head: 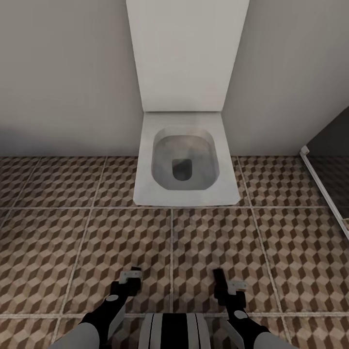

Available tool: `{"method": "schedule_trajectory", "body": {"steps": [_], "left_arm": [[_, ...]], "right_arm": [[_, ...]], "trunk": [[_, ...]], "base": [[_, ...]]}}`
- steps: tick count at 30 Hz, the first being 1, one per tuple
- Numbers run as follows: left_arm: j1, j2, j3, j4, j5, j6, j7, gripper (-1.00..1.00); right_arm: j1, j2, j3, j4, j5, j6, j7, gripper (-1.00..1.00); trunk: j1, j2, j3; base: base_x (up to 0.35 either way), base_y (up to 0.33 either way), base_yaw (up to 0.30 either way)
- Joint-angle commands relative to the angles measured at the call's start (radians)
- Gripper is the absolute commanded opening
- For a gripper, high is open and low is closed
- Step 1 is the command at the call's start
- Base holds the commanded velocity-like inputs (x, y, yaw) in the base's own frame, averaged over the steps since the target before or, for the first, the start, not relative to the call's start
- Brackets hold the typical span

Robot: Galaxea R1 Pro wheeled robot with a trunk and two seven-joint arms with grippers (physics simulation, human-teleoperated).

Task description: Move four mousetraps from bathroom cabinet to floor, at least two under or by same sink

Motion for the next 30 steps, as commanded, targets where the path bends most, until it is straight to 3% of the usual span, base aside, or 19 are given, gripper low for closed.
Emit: {"method": "schedule_trajectory", "body": {"steps": [1,18,30], "left_arm": [[-0.001,0.000,0.007,0.001,-0.013,-0.003,0.007,-1.00],[-0.001,-0.001,0.005,0.002,-0.014,-0.010,0.008,-1.00],[-0.001,0.003,0.007,0.002,-0.013,-0.013,0.008,-1.00]], "right_arm": [[0.000,0.000,-0.003,0.001,0.005,-0.003,-0.003,-1.00],[-0.001,0.000,-0.003,0.000,0.005,-0.003,0.023,-1.00],[-0.001,-0.001,-0.003,-0.001,0.006,-0.003,0.023,-1.00]], "trunk": [[0.000,0.000,-0.001],[0.000,0.000,-0.001],[0.000,0.000,-0.001]], "base": [[0.000,0.000,0.000],[0.007,0.000,0.000],[0.277,0.000,0.000]]}}
